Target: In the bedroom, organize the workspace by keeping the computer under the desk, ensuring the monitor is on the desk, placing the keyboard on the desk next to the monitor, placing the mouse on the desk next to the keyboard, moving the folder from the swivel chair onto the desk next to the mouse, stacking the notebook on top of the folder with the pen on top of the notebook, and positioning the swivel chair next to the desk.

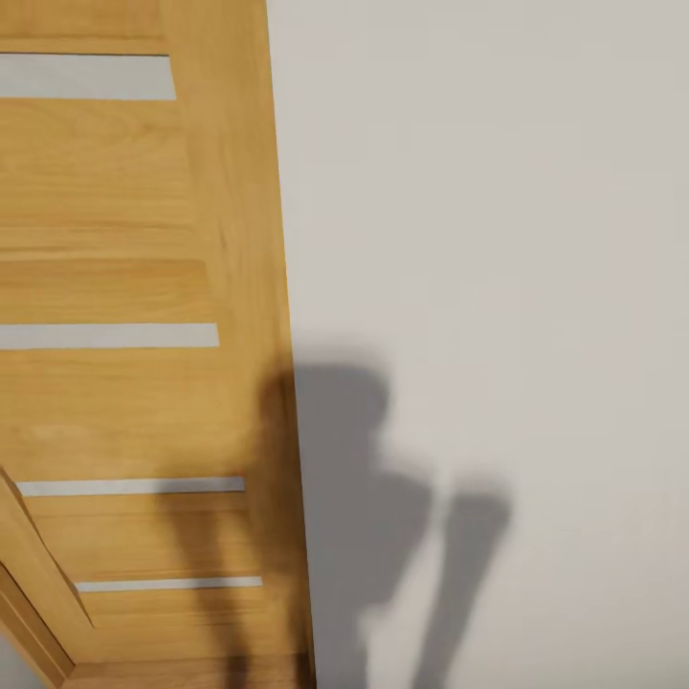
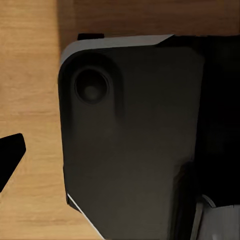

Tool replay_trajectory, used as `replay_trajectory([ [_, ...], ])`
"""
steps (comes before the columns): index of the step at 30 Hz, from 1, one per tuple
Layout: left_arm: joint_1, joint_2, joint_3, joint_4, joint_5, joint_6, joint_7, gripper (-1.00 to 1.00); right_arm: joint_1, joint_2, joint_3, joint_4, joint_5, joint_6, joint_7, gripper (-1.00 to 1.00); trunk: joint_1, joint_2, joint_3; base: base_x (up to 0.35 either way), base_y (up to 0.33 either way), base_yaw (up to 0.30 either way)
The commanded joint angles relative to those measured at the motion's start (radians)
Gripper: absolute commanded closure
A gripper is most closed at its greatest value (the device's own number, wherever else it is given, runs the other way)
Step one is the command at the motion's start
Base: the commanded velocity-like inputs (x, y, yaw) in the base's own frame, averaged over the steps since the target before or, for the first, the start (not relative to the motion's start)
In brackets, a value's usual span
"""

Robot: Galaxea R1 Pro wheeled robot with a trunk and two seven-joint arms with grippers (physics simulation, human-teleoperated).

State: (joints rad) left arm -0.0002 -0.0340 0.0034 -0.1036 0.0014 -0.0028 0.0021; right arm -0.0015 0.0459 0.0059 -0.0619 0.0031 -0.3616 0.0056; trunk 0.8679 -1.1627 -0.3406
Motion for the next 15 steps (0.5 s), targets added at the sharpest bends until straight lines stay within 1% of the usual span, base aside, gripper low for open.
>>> replay_trajectory([
  [1,0.0,-0.001,0.0,-0.014,0.0,0.0,0.001,-1.0,0.0,0.0,0.0,-0.013,0.0,-0.003,0.001,-1.0,-0.004,0.007,0.002,0.0,0.0,0.0],
  [2,0.0,-0.002,0.001,-0.048,0.0,0.0,0.002,-1.0,0.0,0.0,0.0,-0.041,0.0,-0.005,0.001,-1.0,-0.008,0.014,0.005,0.0,0.0,0.0],
  [5,0.0,-0.004,0.001,-0.112,0.0,0.0,0.004,-1.0,0.0,0.0,0.0,-0.088,0.0,-0.006,0.001,-1.0,-0.019,0.035,0.015,0.0,0.0,0.0],
  [6,0.0,-0.005,0.001,-0.164,0.001,0.001,0.005,-1.0,0.0,0.0,0.0,-0.122,0.001,-0.006,0.001,-1.0,-0.023,0.042,0.018,0.0,0.0,0.0],
  [9,0.0,-0.008,0.001,-0.249,0.003,0.003,0.007,-1.0,0.0,-0.001,0.0,-0.179,0.001,-0.006,0.001,-1.0,-0.035,0.063,0.027,0.0,0.0,0.0],
  [10,0.0,-0.008,0.001,-0.308,0.004,0.003,0.009,-1.0,-0.001,-0.001,0.0,-0.22,0.001,-0.006,0.001,-1.0,-0.038,0.07,0.03,0.0,0.0,0.0],
  [12,0.0,-0.008,0.001,-0.363,0.006,0.004,0.014,-1.0,-0.001,-0.001,0.0,-0.26,0.001,-0.006,0.001,-1.0,-0.046,0.084,0.037,0.0,0.0,0.0],
  [14,0.0,-0.009,0.002,-0.429,0.017,0.003,0.026,-1.0,-0.001,-0.002,0.0,-0.307,0.0,-0.007,0.001,-1.0,-0.054,0.098,0.043,0.0,0.0,0.0],
  [15,0.0,-0.009,0.002,-0.443,0.023,0.002,0.029,-1.0,-0.001,-0.003,0.0,-0.318,0.0,-0.007,0.001,-1.0,-0.058,0.105,0.046,0.0,0.0,0.0],
])
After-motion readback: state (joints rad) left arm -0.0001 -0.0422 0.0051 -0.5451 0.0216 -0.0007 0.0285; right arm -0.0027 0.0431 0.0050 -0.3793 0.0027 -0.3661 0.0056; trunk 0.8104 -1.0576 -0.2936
